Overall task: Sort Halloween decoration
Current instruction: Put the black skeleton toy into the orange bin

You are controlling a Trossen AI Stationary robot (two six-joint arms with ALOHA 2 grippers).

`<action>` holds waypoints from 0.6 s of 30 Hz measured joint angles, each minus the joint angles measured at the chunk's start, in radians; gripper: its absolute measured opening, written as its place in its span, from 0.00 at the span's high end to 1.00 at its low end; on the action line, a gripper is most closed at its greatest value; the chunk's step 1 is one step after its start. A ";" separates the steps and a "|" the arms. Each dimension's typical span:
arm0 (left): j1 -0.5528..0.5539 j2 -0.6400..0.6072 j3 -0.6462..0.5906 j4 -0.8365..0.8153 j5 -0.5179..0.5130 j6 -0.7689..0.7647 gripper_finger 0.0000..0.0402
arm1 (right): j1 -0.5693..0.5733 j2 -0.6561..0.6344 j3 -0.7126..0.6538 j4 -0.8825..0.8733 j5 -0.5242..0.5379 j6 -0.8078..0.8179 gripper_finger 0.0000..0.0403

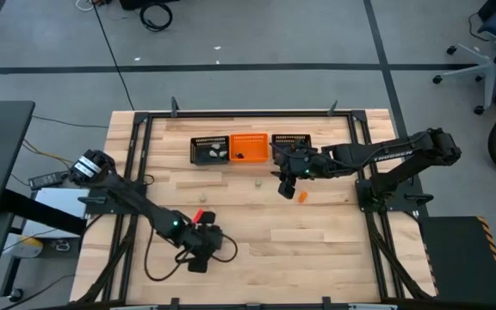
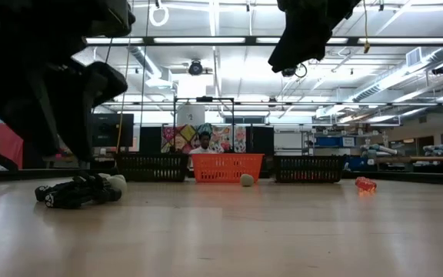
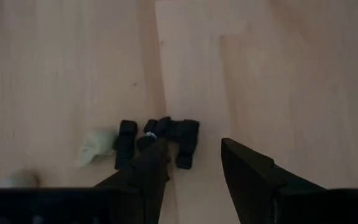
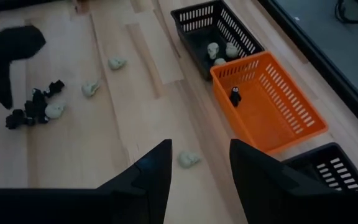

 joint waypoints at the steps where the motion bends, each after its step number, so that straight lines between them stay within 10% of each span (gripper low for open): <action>1: 0.001 0.010 0.000 0.013 -0.002 0.008 0.60 | 0.000 0.000 0.000 0.002 0.000 0.004 0.59; 18: 0.053 0.056 0.000 0.106 0.019 0.219 0.46 | 0.007 0.000 0.000 0.006 -0.026 0.039 0.59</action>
